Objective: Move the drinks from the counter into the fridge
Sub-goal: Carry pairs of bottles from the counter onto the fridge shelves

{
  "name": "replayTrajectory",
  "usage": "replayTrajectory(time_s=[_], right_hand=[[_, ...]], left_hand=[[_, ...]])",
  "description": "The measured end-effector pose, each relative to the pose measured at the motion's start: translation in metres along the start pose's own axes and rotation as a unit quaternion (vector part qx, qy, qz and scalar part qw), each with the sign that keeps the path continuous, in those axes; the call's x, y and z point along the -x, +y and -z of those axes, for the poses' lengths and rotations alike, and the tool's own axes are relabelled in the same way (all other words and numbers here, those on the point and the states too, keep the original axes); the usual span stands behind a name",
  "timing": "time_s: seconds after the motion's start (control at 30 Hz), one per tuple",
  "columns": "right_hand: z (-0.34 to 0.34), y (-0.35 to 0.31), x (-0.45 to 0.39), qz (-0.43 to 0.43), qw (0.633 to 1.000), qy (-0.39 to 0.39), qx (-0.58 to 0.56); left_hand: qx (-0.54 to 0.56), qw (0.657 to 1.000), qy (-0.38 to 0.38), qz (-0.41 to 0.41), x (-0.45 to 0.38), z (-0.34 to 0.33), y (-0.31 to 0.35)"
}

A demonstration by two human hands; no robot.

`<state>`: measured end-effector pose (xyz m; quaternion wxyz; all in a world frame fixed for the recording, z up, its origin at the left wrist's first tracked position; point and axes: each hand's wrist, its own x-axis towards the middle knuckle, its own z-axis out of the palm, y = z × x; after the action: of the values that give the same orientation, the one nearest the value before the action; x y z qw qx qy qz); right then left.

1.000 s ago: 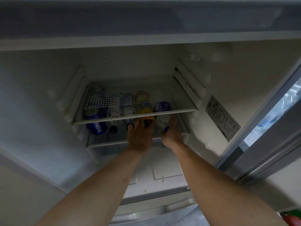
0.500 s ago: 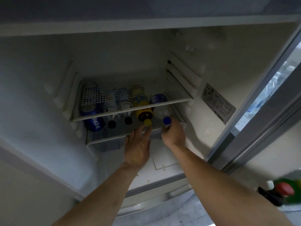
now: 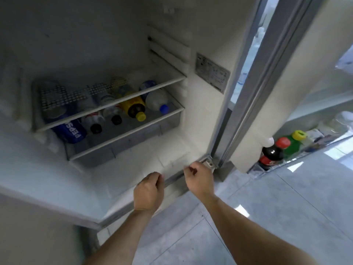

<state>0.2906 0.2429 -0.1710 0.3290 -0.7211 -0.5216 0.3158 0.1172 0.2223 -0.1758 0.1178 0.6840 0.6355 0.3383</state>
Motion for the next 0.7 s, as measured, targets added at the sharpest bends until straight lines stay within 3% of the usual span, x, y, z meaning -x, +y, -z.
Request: replayTrajectory(time_s=[0.13,0.27,0.33,0.43,0.5,0.6,0.7], right_hand=[[0.034,0.055,0.041,-0.073,0.997,-0.001,0.009],[0.076,0.12,0.092,-0.168,0.984,0.054,0.013],[0.099,0.159,0.123,-0.221,0.973,0.066,-0.005],[0.132,0.217,0.178,-0.303,0.951,0.049,-0.041],[0.15,0.255,0.22,-0.347,0.934,0.054,-0.058],[0.17,0.302,0.283,-0.413,0.902,0.084,-0.095],[0.181,0.335,0.341,-0.476,0.863,0.102,-0.133]], left_hand=[[0.0,0.998,-0.064,0.019,0.041,-0.019,0.014],[0.027,0.987,-0.157,0.037,0.089,-0.047,0.028],[0.035,0.962,-0.258,0.076,0.114,-0.063,0.034],[-0.037,0.899,-0.42,0.12,0.155,-0.081,0.038],[-0.057,0.862,-0.483,0.147,0.185,-0.087,0.036],[-0.013,0.822,-0.505,0.264,0.224,-0.089,0.036],[0.018,0.8,-0.471,0.371,0.25,-0.086,0.038]])
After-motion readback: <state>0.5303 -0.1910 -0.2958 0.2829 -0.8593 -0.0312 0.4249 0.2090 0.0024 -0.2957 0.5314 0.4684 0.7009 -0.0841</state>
